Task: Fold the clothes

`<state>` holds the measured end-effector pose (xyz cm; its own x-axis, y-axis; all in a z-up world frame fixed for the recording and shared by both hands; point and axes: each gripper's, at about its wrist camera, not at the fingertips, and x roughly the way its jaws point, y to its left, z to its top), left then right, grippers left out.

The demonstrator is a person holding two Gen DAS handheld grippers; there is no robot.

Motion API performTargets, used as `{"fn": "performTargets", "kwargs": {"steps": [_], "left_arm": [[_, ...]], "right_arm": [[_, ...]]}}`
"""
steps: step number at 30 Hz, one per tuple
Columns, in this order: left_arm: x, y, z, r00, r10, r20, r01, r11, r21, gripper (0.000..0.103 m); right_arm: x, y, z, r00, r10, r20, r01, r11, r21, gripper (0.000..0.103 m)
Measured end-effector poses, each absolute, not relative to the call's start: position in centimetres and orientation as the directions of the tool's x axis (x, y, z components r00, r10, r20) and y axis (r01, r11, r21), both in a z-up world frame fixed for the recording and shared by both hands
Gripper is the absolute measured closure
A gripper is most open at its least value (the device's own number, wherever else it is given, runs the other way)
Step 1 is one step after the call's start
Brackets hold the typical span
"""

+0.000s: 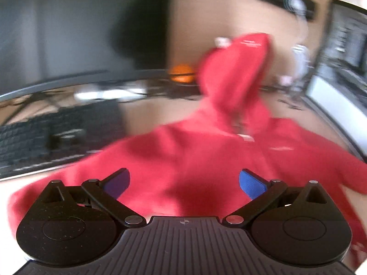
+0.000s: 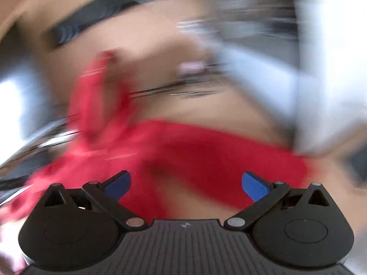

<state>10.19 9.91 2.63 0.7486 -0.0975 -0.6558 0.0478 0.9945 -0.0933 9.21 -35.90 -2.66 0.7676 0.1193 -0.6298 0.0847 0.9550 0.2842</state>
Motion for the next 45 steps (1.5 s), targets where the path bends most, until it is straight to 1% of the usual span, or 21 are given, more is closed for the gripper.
{"fn": "performTargets", "kwargs": {"steps": [1, 3, 5, 9, 14, 17, 21, 24, 25, 28, 31, 33, 35, 38, 42, 43, 45], "left_arm": [[10.2, 8.8, 2.6, 0.740, -0.134, -0.659, 0.085, 0.991, -0.105, 0.000], [10.3, 6.8, 2.3, 0.722, -0.185, -0.667, 0.143, 0.983, -0.117, 0.000], [10.5, 5.0, 1.9, 0.702, -0.225, -0.675, 0.195, 0.973, -0.121, 0.000], [10.5, 2.5, 0.7, 0.684, -0.240, -0.689, 0.248, 0.965, -0.090, 0.000], [11.1, 1.1, -0.7, 0.649, -0.254, -0.717, 0.272, 0.958, -0.093, 0.000], [11.4, 1.0, -1.3, 0.630, -0.253, -0.734, 0.271, 0.958, -0.097, 0.000], [11.9, 1.7, -2.0, 0.593, -0.267, -0.760, 0.243, 0.959, -0.147, 0.000], [11.8, 2.2, -3.0, 0.564, -0.284, -0.775, 0.222, 0.957, -0.188, 0.000], [11.8, 2.3, -3.3, 0.559, -0.287, -0.778, 0.217, 0.956, -0.197, 0.000], [11.3, 2.4, -3.8, 0.568, -0.285, -0.772, 0.223, 0.956, -0.189, 0.000], [11.1, 2.3, -4.0, 0.569, -0.282, -0.772, 0.236, 0.956, -0.175, 0.000], [11.3, 2.1, -4.0, 0.561, -0.279, -0.779, 0.246, 0.955, -0.165, 0.000], [11.4, 1.9, -4.0, 0.553, -0.274, -0.787, 0.257, 0.954, -0.152, 0.000], [11.5, 1.8, -4.1, 0.548, -0.270, -0.792, 0.263, 0.954, -0.143, 0.000], [11.3, 2.2, -4.0, 0.569, -0.278, -0.774, 0.241, 0.956, -0.166, 0.000], [11.3, 2.4, -3.8, 0.575, -0.284, -0.768, 0.232, 0.956, -0.181, 0.000], [11.4, 3.2, -3.1, 0.589, -0.308, -0.747, 0.207, 0.951, -0.229, 0.000]], "right_arm": [[9.1, -38.0, -3.4, 0.748, 0.092, -0.657, 0.149, 0.942, 0.301, 0.000], [9.0, -40.8, -4.4, 0.735, 0.117, -0.668, 0.191, 0.910, 0.369, 0.000], [9.4, -42.1, -5.2, 0.735, 0.130, -0.665, 0.198, 0.897, 0.394, 0.000], [10.9, -43.4, -6.6, 0.734, 0.165, -0.659, 0.203, 0.873, 0.444, 0.000], [12.2, -44.6, -7.7, 0.736, 0.364, -0.571, 0.107, 0.771, 0.628, 0.000], [13.4, -44.5, -7.9, 0.733, 0.416, -0.538, 0.094, 0.721, 0.686, 0.000], [14.1, -42.0, -3.6, 0.757, 0.509, -0.410, -0.068, 0.685, 0.725, 0.000], [16.3, -37.2, 1.4, 0.740, 0.595, -0.313, -0.245, 0.672, 0.699, 0.000], [17.2, -35.3, 2.9, 0.726, 0.625, -0.288, -0.300, 0.664, 0.685, 0.000], [19.8, -27.2, 6.7, 0.606, 0.761, -0.231, -0.491, 0.587, 0.643, 0.000], [20.1, -20.4, 8.7, 0.494, 0.828, -0.264, -0.633, 0.551, 0.543, 0.000], [19.6, -17.2, 9.3, 0.465, 0.830, -0.309, -0.699, 0.558, 0.446, 0.000], [19.0, -15.9, 9.4, 0.466, 0.818, -0.336, -0.726, 0.571, 0.383, 0.000], [19.3, -16.3, 8.9, 0.510, 0.766, -0.391, -0.696, 0.635, 0.337, 0.000], [19.9, -19.7, 6.7, 0.613, 0.625, -0.483, -0.560, 0.775, 0.291, 0.000], [19.8, -20.7, 6.0, 0.640, 0.579, -0.505, -0.523, 0.810, 0.267, 0.000], [18.8, -22.3, 4.6, 0.690, 0.471, -0.550, -0.466, 0.870, 0.161, 0.000]]}}
